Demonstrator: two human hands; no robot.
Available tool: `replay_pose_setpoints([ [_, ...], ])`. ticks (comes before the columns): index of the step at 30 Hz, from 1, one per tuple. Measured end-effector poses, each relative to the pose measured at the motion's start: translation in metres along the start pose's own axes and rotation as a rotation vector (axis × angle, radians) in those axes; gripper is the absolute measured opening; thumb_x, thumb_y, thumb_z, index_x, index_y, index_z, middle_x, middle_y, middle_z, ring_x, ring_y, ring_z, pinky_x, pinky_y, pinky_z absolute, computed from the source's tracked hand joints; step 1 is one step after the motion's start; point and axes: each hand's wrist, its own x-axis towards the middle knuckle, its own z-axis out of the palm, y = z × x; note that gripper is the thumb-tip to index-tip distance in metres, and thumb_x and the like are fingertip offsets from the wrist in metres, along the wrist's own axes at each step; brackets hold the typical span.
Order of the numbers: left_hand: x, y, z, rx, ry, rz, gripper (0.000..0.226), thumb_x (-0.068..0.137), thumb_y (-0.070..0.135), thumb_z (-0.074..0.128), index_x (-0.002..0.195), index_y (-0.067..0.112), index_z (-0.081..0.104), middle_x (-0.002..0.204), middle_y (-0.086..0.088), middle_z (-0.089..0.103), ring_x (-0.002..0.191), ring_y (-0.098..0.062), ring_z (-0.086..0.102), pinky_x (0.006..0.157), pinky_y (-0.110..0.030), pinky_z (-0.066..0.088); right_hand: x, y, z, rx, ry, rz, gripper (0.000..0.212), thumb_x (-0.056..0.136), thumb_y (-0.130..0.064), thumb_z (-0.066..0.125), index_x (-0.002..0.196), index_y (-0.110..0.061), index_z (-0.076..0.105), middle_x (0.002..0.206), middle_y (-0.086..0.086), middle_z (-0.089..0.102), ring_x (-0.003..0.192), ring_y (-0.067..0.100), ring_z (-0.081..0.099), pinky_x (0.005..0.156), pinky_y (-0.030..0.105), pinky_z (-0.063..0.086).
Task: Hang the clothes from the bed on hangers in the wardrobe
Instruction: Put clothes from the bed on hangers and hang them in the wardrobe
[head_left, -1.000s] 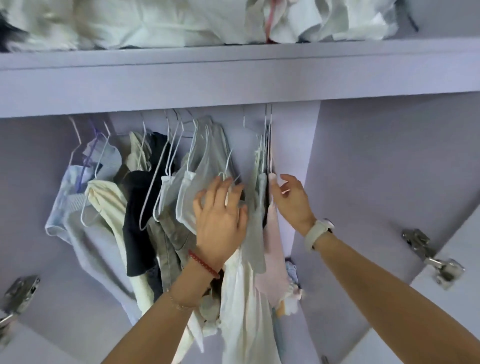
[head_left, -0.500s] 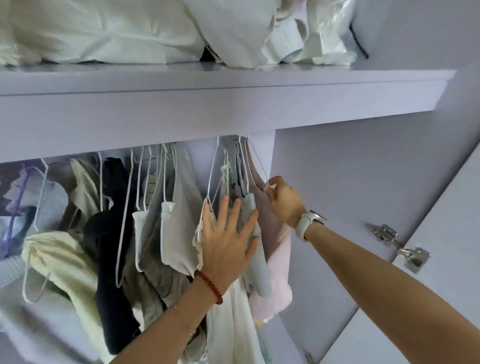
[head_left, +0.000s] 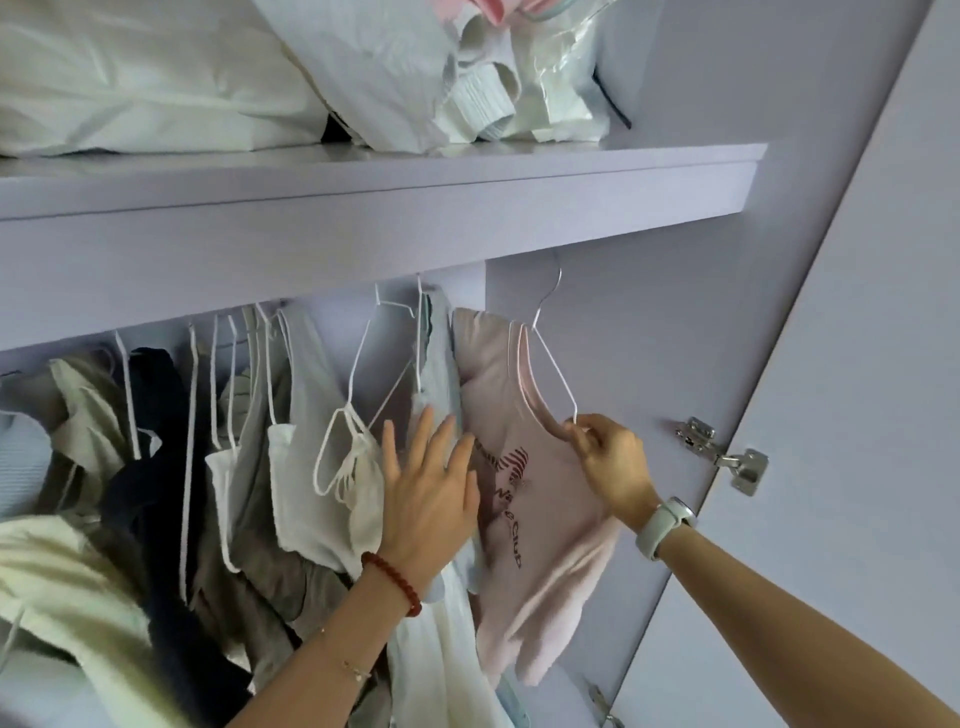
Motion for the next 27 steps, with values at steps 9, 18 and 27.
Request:
replay_pose_setpoints([
  [9, 0.013, 0.089, 0.05, -0.363, -0.226, 0.217, 0.055, 0.089, 0.036, 0.034, 0.128, 0.0, 0.049, 0.128, -0.021, 0.054, 0.12, -0.043, 0.048, 0.091, -0.06, 0.041, -0.14, 0.106, -0.1, -0.512, 0.013, -0.272, 0.033, 0.09, -0.036, 0.036, 0.087, -0.017, 0.062, 0.058, -0.004, 0.066, 0.045, 0.02, 0.06, 0.039, 0.02, 0.04],
  [18, -0.081, 0.26, 0.056, -1.009, -0.61, 0.49, 0.032, 0.083, 0.057, 0.028, 0.09, 0.029, 0.043, 0.084, 0.007, 0.057, 0.072, -0.017, 0.049, 0.055, -0.025, 0.033, -0.328, 0.176, -0.242, -0.705, 0.157, 0.187, 0.026, 0.09, -0.039, 0.041, 0.095, -0.021, 0.058, 0.081, -0.003, 0.064, 0.068, 0.02, 0.063, 0.055, 0.025, 0.049],
  [27, -0.151, 0.448, -0.001, -1.142, -0.72, 0.694, 0.027, 0.085, 0.04, 0.05, 0.093, 0.023, 0.07, 0.087, 0.004, 0.067, 0.076, -0.019, 0.058, 0.06, -0.02, 0.035, -0.498, 0.213, -0.328, -0.54, 0.679, 0.678, 0.022, 0.084, -0.017, 0.05, 0.079, -0.004, 0.067, 0.078, 0.005, 0.065, 0.075, 0.02, 0.06, 0.067, 0.027, 0.044],
])
